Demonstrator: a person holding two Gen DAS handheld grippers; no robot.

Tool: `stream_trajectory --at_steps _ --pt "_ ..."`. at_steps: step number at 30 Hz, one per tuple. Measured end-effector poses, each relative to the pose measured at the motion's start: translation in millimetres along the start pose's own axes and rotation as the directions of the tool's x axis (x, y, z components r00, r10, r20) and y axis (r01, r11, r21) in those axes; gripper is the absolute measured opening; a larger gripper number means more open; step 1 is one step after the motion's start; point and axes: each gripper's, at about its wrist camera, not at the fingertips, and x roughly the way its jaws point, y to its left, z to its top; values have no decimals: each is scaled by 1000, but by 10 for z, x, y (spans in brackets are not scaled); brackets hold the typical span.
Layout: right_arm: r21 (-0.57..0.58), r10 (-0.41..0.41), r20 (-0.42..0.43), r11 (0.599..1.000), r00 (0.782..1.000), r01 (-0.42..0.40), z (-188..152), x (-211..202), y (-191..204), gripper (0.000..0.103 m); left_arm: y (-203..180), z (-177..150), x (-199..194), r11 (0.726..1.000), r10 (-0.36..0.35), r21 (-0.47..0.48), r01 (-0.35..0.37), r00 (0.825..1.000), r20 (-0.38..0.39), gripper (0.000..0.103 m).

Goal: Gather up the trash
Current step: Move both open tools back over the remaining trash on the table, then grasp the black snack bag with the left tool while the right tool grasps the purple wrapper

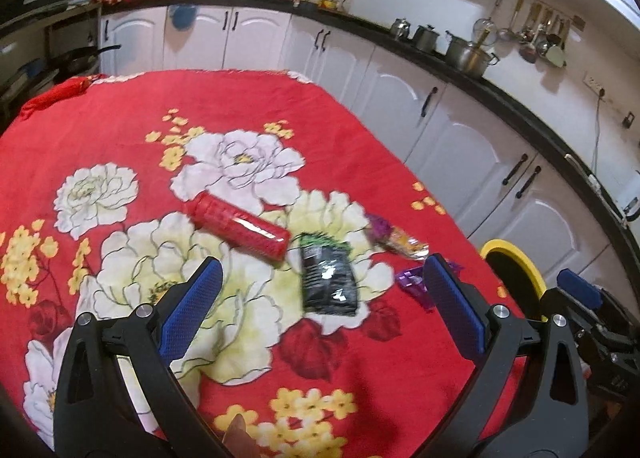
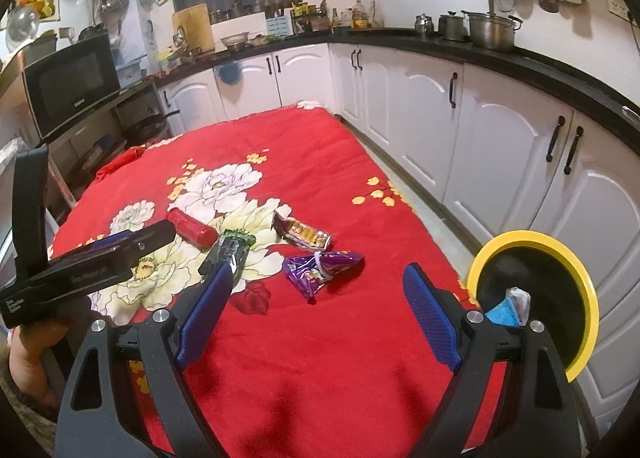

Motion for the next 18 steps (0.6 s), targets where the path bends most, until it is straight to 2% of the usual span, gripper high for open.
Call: stream_trajectory --at_steps 7,9,13,18 --pt "9 5 -41 1000 999 -4 -20 285 10 84 143 -73 198 1000 -5 -28 3 999 -53 91" --pt "10 -1 -53 1000 999 2 -24 365 -8 84 158 -93 277 999 -12 -35 9 997 -73 84" --pt "14 -6 -77 1000 997 8 -24 557 -55 83 167 -126 428 999 -23 -37 19 994 -105 78" --pt "29 -1 -116 1000 993 4 -22 824 -118 73 133 -152 631 998 -44 -43 38 988 -151 68"
